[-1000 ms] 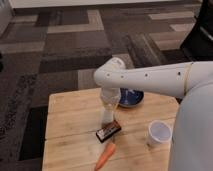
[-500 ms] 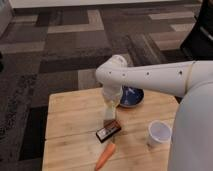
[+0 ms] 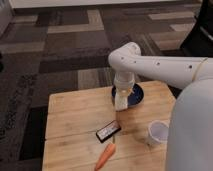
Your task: Wipe the white sponge on the table
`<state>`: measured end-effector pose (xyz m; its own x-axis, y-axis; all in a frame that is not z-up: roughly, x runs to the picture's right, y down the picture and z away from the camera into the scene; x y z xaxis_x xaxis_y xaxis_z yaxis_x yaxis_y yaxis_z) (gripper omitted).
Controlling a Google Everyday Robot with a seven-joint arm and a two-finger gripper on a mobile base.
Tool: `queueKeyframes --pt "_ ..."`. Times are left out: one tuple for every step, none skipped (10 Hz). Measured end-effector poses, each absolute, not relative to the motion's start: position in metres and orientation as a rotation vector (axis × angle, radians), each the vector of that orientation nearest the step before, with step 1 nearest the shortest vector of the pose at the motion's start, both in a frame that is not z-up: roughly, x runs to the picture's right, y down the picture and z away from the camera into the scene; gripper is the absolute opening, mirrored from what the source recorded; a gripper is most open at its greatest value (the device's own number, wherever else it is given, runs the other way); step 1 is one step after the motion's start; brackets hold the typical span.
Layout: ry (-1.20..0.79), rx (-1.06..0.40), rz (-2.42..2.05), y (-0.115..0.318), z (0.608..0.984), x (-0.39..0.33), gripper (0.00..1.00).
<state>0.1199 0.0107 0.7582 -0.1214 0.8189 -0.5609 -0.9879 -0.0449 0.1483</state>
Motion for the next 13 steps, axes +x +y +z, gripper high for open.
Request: queueKeyframes --pt "0.584 -0.38 1.602 0.011 0.758 0.118 0.0" --pt "0.584 -0.379 1.602 0.011 0.758 0.118 0.0" --pt "0.584 -0.379 1.602 0.011 0.758 0.118 0.0" --pt "0.584 -0.378 1.602 0.011 0.758 0.119 0.0" --pt "0.582 -0.373 1.604 0.009 0.759 0.12 0.0" --pt "0.572 -0.351 1.615 -0.001 0.759 0.127 0.0" --pt "0.562 -0.335 1.623 -0.011 0.759 0.134 0.0" --pt "0.547 -0.323 1.626 -0.023 0.763 0.141 0.0" --pt "0.543 -0.324 1.622 -0.026 0.766 0.143 0.0" --pt "0.543 -0.327 1.609 -0.03 0.773 0.148 0.0" --pt "0.545 -0.341 1.589 -0.035 0.786 0.15 0.0" --pt "0.553 -0.354 1.57 -0.036 0.797 0.151 0.0" --pt "0.559 -0.38 1.542 -0.037 0.813 0.145 0.0"
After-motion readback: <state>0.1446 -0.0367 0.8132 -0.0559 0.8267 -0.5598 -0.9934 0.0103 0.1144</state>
